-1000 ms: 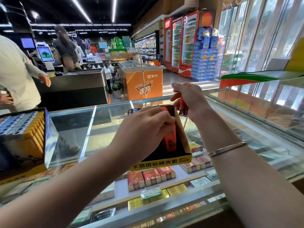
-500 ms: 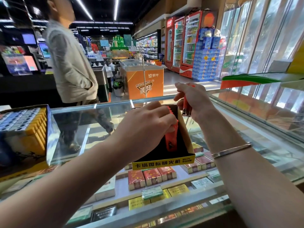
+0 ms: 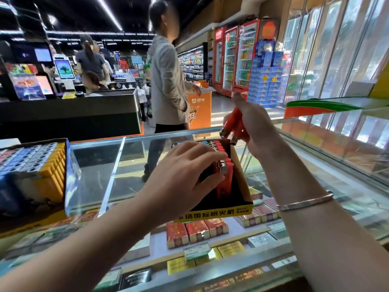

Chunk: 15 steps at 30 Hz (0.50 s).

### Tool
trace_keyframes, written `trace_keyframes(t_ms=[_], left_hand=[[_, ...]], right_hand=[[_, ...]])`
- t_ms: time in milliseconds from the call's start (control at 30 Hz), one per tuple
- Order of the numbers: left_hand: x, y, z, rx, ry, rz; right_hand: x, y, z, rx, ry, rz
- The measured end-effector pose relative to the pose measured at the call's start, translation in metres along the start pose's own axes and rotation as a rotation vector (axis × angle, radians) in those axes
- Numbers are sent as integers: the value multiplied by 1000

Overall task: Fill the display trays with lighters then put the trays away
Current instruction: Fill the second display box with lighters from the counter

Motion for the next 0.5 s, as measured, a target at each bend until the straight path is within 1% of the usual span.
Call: trace_keyframes(t_ms=[133, 200, 267, 333, 400, 433, 500], left_hand=[[-2, 23, -24, -233, 191, 209], [-3, 28, -35, -299, 269, 259], [-5, 31, -42, -331, 307, 279], [-5, 33, -42, -357, 288, 292], [-4, 35, -35, -365, 223, 296], [-3, 37, -30, -338, 171, 302], [-2, 42, -20, -206, 45, 322]], right_hand=[[-8, -25, -7, 166, 19, -201], [-13, -38, -9, 207, 32, -300], [-19, -48, -13, 233, 57, -389], [-24, -55, -16, 250, 85, -434], [-26, -56, -17, 262, 99, -432], [-26, -56, -17, 270, 97, -424], [-25, -56, -15, 259, 81, -421]])
Point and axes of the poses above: each hand's wrist, its own x-axis towards the middle knuckle, its own y-axis out of the back of the hand, z = x × y, the point moved 9 cm from there along x, towards the middle knuckle, and after that the axes turned 1 degree about -z, right-handed, at the moved point
